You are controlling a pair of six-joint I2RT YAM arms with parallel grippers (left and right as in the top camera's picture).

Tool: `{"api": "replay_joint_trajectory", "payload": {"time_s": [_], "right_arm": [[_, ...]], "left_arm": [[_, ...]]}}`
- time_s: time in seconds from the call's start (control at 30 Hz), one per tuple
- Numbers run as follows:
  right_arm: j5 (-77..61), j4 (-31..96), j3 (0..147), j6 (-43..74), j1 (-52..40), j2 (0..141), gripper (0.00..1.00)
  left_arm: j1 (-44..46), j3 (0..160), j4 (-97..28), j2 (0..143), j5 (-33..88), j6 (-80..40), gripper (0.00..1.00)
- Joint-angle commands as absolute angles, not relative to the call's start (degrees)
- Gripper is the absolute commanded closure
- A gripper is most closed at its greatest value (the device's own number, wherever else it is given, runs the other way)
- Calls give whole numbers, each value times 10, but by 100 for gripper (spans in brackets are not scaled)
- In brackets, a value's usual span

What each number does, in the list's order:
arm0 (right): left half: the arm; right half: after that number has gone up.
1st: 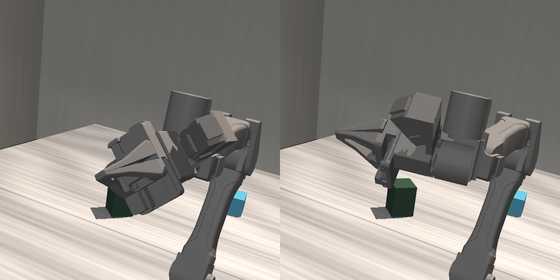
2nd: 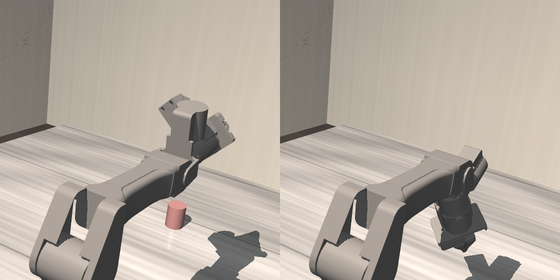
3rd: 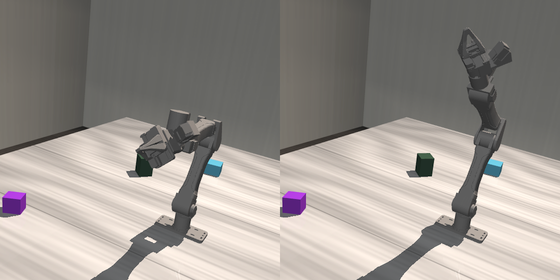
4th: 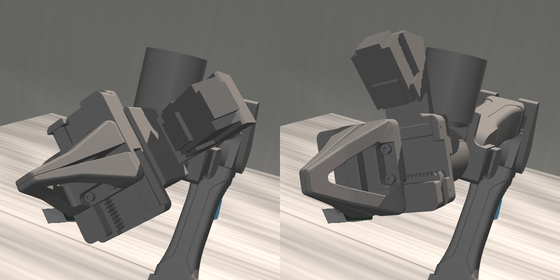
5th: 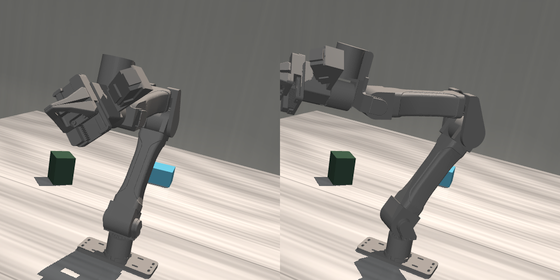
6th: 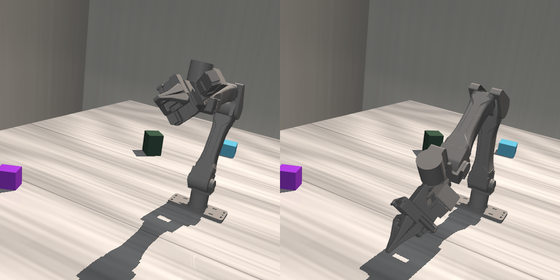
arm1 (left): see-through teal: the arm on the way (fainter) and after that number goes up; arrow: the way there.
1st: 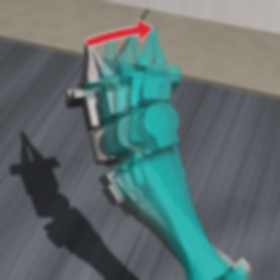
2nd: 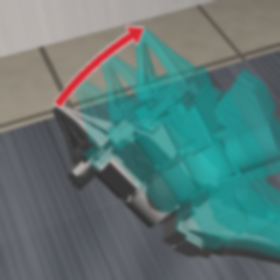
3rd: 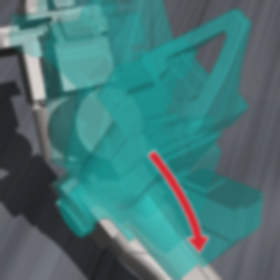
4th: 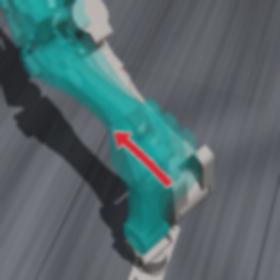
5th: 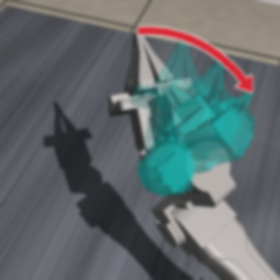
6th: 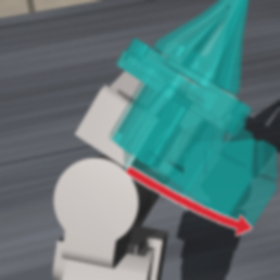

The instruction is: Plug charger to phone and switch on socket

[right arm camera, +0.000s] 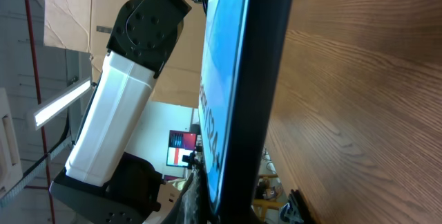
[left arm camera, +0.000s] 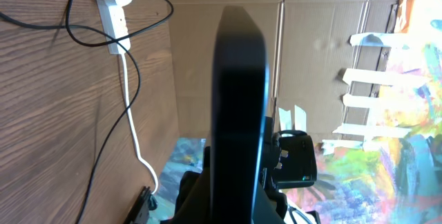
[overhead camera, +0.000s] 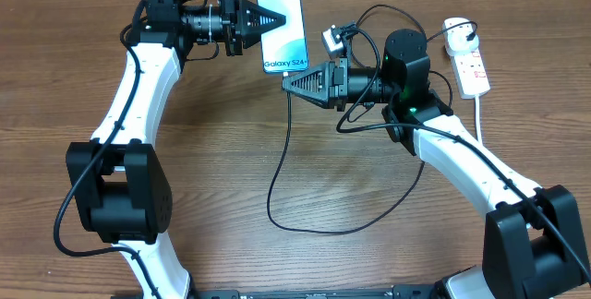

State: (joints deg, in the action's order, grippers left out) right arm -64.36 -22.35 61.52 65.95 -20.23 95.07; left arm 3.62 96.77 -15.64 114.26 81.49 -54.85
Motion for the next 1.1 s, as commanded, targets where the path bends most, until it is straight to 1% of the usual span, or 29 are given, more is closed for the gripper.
{"api": "replay_joint_trajectory", "payload": {"time_s": [0.0, 0.27, 1.07], "right_arm": [[-596, -230, 626, 661, -186, 939, 96], [-596, -254, 626, 665, -186, 939, 96], [-562, -252, 626, 662, -186, 939, 96]], "left_arm": [[45, 972, -160, 1141, 895, -526, 96], [45, 972, -160, 1141, 894, -512, 96], [45, 972, -161, 1141, 897, -506, 96]]}}
